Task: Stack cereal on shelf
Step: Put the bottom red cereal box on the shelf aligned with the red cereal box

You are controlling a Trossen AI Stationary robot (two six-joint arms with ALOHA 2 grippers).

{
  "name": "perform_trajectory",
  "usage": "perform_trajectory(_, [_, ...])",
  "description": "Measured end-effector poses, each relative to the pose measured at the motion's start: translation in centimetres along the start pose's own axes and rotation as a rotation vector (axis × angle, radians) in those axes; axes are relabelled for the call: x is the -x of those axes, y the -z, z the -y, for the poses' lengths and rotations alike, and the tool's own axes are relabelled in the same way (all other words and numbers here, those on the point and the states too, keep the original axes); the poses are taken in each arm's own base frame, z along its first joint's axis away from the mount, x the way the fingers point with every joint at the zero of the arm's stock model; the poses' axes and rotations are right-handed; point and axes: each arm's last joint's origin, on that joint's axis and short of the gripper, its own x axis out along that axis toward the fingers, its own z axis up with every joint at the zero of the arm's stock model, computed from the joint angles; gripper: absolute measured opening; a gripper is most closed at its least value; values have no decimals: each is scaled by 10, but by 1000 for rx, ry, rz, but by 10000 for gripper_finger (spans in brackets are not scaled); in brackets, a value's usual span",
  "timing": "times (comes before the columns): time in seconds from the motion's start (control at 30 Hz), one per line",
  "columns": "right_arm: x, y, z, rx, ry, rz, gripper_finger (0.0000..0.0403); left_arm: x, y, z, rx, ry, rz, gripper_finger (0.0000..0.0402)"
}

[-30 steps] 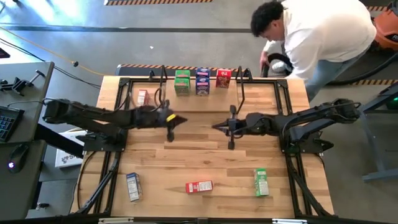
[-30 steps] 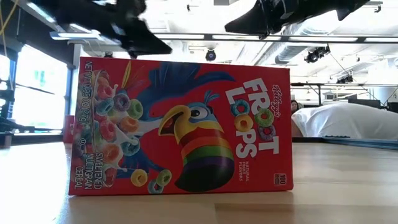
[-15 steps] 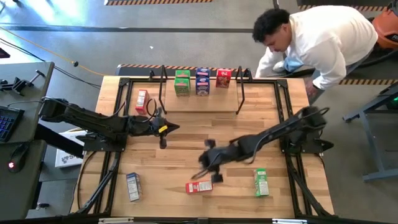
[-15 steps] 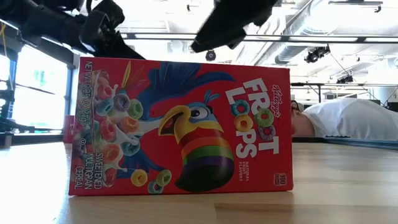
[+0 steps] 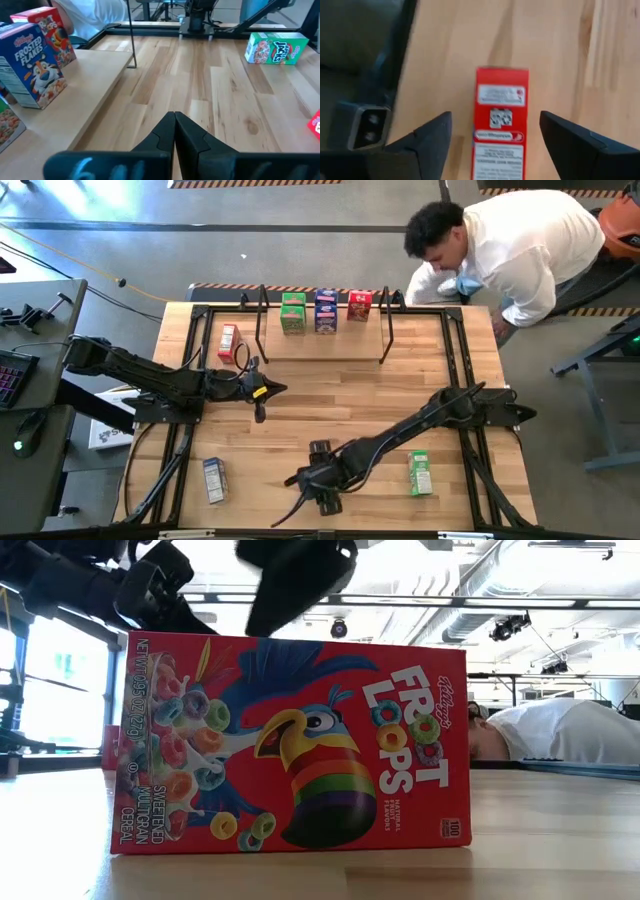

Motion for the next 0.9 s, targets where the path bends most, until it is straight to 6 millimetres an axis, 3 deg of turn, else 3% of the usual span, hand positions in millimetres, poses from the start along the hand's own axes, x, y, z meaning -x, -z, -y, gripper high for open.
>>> perform_trajectory(0.2, [3, 2, -2, -38, 121, -164, 280, 2, 1, 6, -12, -5, -4, 0])
perform_trajectory(0.4, [13, 19, -12, -74, 220, -291, 280, 4, 1, 12, -15, 24, -2, 0])
perform_trajectory(0.6, [15, 27, -36, -18, 261, -256, 280, 5, 2, 15, 11, 47, -3, 0])
perform_trajectory(0.73, [19, 38, -55, -4, 337, -240, 280, 6, 2, 21, 48, 170, -15, 0])
perform_trajectory(0.9, [10, 57, -79, 4, 343, -224, 272, 8, 3, 30, 69, 240, -18, 0])
